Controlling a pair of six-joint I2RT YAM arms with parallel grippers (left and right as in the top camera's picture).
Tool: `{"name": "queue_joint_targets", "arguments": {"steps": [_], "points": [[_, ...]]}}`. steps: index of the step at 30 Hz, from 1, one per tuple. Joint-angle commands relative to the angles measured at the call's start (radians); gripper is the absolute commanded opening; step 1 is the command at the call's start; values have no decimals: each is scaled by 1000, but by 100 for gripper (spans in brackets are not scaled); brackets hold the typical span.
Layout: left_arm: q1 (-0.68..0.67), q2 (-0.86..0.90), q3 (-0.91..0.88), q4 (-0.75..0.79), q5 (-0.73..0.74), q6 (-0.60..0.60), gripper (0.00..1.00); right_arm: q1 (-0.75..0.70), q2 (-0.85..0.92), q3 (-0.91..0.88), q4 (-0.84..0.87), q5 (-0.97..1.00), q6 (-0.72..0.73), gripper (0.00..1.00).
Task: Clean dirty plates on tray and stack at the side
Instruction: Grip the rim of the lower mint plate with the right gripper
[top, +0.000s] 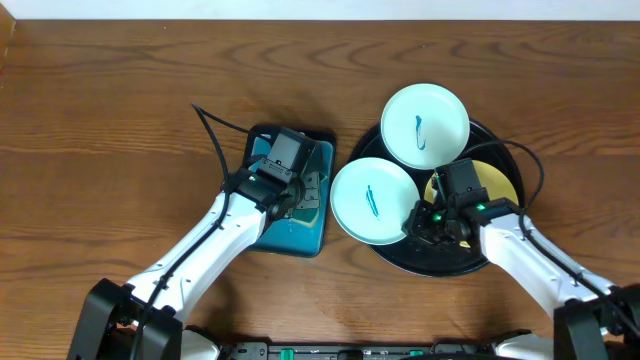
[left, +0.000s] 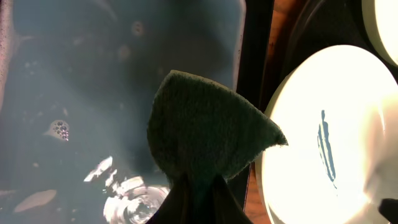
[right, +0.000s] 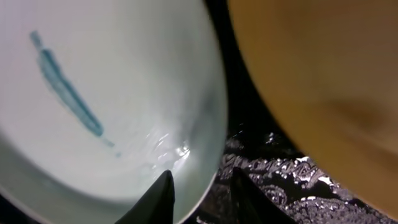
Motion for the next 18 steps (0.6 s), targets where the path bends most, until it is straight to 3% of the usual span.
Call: {"name": "queue_joint_targets", "arguments": {"steps": [1,11,18], "points": [[-4,-8,18,-4,-11,17,7,23,25,18,14,27,72,28],[-4,-8,18,-3,-12,17,7,35,44,18,39,40,90,2],[-4,-25,25,4,-13,90,8,35,44,18,39,129,39,1]]}}
